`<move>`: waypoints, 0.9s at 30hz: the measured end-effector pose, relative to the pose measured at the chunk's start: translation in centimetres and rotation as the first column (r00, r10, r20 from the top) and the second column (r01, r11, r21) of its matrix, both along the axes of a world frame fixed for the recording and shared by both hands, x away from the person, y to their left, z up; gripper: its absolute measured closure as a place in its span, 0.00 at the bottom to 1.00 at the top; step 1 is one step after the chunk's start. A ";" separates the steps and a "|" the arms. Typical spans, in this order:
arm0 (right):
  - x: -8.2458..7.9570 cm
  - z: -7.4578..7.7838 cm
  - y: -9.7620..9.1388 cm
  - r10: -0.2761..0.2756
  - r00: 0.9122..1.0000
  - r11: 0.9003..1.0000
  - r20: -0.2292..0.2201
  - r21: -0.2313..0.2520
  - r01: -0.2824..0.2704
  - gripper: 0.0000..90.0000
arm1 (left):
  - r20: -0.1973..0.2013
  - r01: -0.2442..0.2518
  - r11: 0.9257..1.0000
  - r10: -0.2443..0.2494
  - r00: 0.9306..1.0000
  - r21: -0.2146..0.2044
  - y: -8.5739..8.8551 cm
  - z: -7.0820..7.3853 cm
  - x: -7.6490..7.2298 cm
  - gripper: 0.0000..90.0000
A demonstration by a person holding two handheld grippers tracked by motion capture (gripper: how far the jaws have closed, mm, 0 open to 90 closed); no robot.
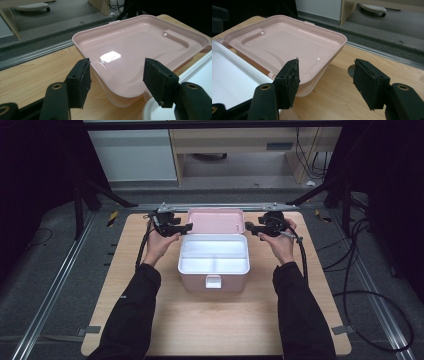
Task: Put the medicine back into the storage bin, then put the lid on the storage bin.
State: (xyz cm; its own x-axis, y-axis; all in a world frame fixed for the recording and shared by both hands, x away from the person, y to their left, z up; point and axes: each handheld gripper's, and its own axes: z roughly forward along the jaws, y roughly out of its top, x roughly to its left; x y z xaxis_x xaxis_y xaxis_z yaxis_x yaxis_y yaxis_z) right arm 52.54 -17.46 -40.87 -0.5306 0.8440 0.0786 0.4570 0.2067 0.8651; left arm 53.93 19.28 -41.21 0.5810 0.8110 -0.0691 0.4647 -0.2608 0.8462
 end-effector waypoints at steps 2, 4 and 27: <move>0.4 -0.4 0.1 0.000 1.000 1.000 -0.009 0.008 0.000 0.42 | -0.012 -0.008 1.000 0.009 1.000 0.006 -0.1 -0.4 0.3 0.43; 0.7 -0.9 0.3 -0.002 1.000 1.000 -0.020 0.019 0.003 0.42 | -0.026 -0.016 1.000 0.016 1.000 0.002 -0.1 -1.0 0.7 0.43; 3.7 -4.6 1.4 -0.018 0.992 0.981 -0.122 0.188 0.041 0.46 | -0.078 -0.030 0.996 0.024 0.997 -0.089 -0.3 -4.0 3.0 0.56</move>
